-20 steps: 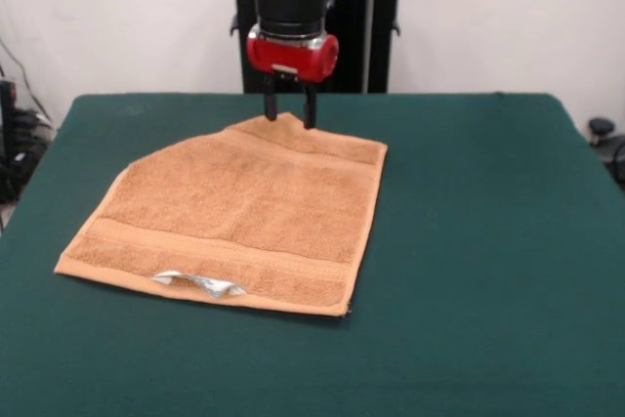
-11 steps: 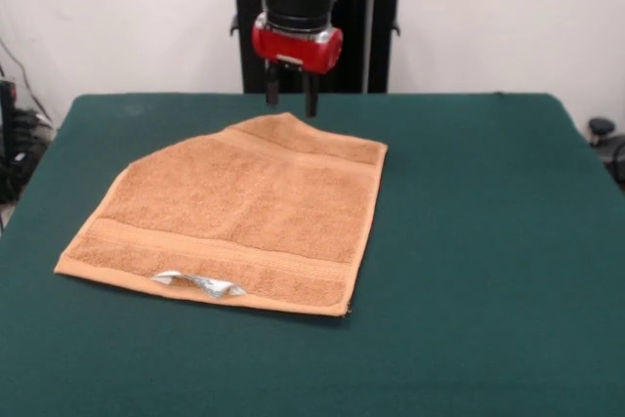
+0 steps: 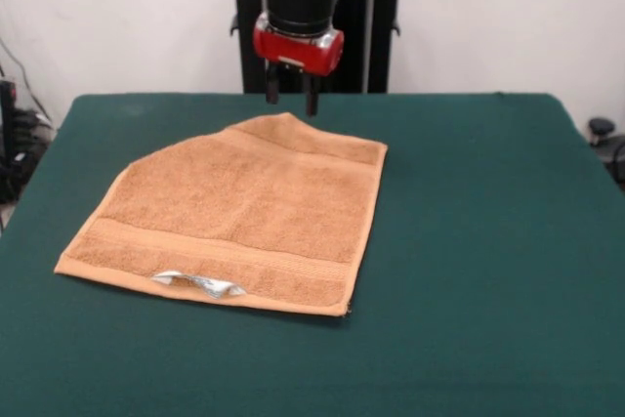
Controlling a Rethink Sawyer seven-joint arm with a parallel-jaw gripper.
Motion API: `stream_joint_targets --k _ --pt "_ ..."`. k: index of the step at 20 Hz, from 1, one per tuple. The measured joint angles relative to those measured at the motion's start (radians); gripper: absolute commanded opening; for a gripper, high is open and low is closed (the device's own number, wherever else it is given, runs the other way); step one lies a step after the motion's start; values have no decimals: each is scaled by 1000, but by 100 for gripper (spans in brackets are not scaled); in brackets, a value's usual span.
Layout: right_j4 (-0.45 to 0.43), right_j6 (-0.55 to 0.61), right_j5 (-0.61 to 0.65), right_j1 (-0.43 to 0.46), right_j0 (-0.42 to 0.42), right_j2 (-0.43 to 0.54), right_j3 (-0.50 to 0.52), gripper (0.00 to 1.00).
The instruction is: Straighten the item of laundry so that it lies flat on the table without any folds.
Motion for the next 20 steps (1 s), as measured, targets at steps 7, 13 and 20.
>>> stream_joint_targets --k 7,13,20 --pt "0 0 22 104 3 0 -145 100" --pt "0 0 38 162 0 -1 -225 100" --pt "6 0 57 210 22 -10 -292 100"
